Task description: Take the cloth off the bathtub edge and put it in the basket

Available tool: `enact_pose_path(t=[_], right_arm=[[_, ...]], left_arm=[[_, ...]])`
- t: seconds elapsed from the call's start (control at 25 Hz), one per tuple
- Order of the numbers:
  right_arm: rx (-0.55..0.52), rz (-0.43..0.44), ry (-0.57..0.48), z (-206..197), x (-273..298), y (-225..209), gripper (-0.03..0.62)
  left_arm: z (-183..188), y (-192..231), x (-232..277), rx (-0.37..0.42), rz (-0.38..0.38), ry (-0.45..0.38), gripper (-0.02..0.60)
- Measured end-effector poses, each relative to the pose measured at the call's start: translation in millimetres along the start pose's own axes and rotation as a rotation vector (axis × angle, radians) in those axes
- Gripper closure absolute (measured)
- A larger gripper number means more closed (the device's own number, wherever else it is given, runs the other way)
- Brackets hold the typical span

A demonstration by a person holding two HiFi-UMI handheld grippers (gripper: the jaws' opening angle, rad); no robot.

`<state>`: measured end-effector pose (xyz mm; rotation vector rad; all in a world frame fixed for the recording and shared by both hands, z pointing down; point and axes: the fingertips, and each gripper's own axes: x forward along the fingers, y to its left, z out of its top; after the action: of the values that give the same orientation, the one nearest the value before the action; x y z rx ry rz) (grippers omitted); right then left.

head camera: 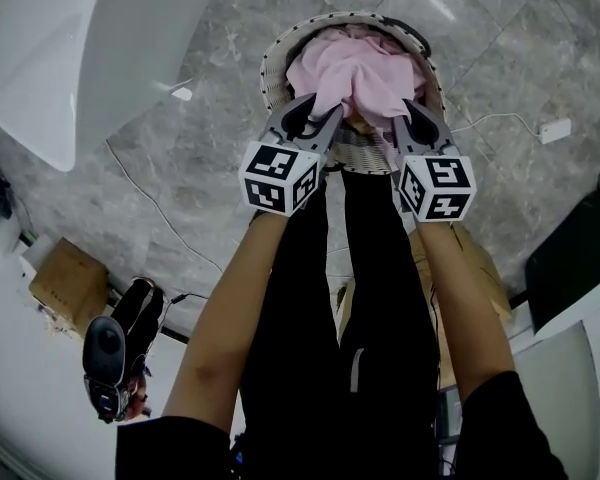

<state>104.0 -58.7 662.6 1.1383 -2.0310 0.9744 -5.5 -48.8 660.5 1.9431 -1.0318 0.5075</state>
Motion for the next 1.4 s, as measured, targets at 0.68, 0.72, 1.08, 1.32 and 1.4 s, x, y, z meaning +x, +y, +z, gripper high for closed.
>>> enact_pose_path(t=[0.68,0.72,1.08,1.32,1.4], right_arm=[[0.057,-0.024,0.063,-44,-33,-9,0.416],[0.061,-0.026,0.07,-49,-35,-9,0.416],[0.07,-0.039,0.171,-110,-54,-15,0.416],[0.109,-0.107,0.179,-139,-72,-23,0.418],[0.12,-0.106,0.187,-147,-75,-23,0.418]], left_arm=[[-7,-28,-6,0.047,-0.058,-0.049,0.322],[-7,-28,-6,0.047,-0.06,-0.05,0.322],[-17,-34,-15,0.068,-0.113,-0.046,0.322],[-18,-27,-36,0.121,-0.057,-0.075,0.548],[-20,-27,-42,0.129,-0.048,-0.077,0.565]])
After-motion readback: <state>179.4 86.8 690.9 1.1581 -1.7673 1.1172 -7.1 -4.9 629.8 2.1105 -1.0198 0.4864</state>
